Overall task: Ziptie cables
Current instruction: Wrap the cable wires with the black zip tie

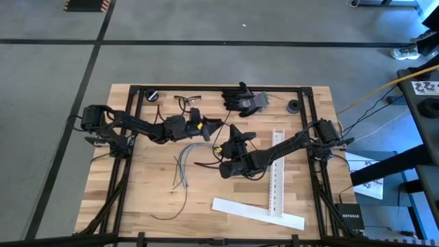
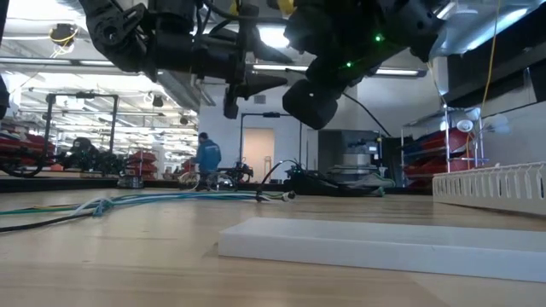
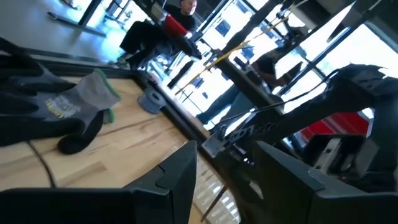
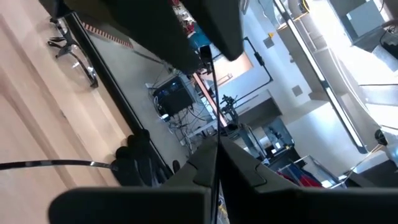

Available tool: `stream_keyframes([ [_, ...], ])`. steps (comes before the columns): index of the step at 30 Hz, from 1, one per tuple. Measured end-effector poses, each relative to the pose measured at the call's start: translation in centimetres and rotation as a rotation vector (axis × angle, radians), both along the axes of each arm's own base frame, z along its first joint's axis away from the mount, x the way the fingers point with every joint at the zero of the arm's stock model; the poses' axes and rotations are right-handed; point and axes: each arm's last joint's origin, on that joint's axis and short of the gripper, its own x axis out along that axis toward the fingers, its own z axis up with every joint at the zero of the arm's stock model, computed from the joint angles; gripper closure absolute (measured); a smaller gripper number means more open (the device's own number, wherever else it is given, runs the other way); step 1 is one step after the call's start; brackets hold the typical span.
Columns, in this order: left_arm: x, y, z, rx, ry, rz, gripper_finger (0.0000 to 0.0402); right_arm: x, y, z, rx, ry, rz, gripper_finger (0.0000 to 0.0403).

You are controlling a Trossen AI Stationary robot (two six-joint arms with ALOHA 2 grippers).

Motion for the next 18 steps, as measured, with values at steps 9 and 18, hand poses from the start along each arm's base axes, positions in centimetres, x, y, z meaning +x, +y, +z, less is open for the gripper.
stream_keyframes([
  [9, -0.1, 0.2, 0.0, -0.018, -0.004, 0.047, 0.0260, 0.5, -1.0, 0.3, 0.015, -0.041, -0.025, 0.0403],
  [18, -0.1, 0.4, 0.1, -0.025, -0.018, 0.069, 0.0260, 1.8, -1.4, 1.8, 0.085, -0.083, 0.016, 0.0403],
])
